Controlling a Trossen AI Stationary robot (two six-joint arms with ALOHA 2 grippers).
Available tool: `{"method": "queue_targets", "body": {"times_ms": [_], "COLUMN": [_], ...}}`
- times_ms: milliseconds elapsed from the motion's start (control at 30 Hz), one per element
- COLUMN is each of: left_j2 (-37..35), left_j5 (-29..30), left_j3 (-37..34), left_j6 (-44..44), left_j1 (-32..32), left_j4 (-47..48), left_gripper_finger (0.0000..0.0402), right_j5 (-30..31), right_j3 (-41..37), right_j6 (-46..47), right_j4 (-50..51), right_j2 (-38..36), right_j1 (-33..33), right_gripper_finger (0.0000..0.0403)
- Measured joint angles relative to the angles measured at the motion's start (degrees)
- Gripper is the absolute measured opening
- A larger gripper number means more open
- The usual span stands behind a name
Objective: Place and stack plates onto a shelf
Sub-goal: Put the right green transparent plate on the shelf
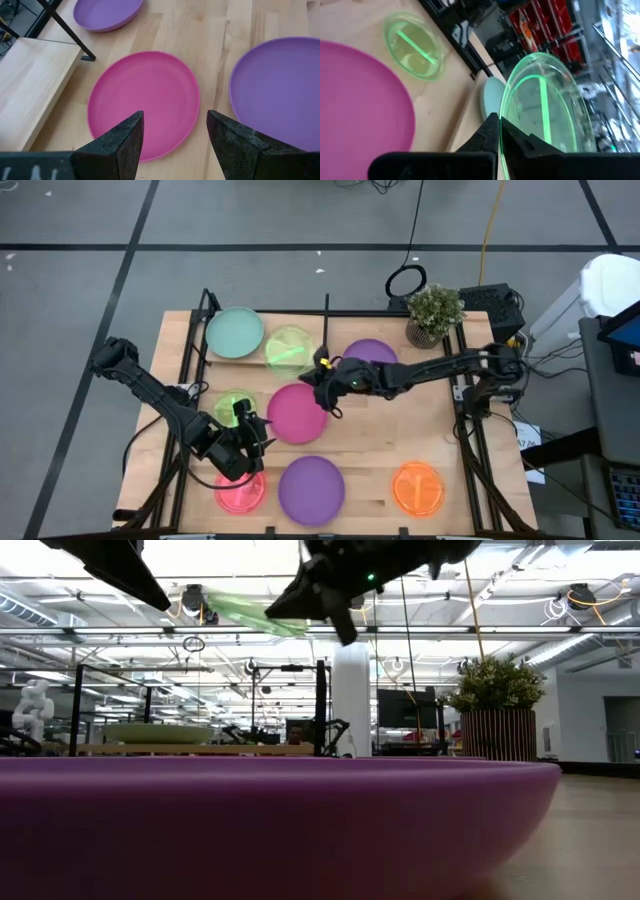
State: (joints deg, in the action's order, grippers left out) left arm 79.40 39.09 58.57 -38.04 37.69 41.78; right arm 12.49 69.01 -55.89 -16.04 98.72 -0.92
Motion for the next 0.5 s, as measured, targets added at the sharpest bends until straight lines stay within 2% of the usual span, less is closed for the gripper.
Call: {"method": "queue_targets", "body": {"times_ms": [300,500], "left_j2": [0.00,0.00], "left_j5": [0.02,0.04], "left_j3": [0.00,0.00], "left_j6": [0.00,0.02], "left_j1": [0.00,0.00], "left_j4": [0.20,0.63], "left_gripper_finger": [0.0223,0.0223], "right_j5": [-5.24,-5.27], "right_j3": [5.65,5.75], "right_j6": [0.13,3.19], "right_j4": [-0.08,-0.43], "right_j2": [6.97,9.34], "right_j1": [4.06,6.46], "right_gripper_finger": [0.0000,0.0000]}}
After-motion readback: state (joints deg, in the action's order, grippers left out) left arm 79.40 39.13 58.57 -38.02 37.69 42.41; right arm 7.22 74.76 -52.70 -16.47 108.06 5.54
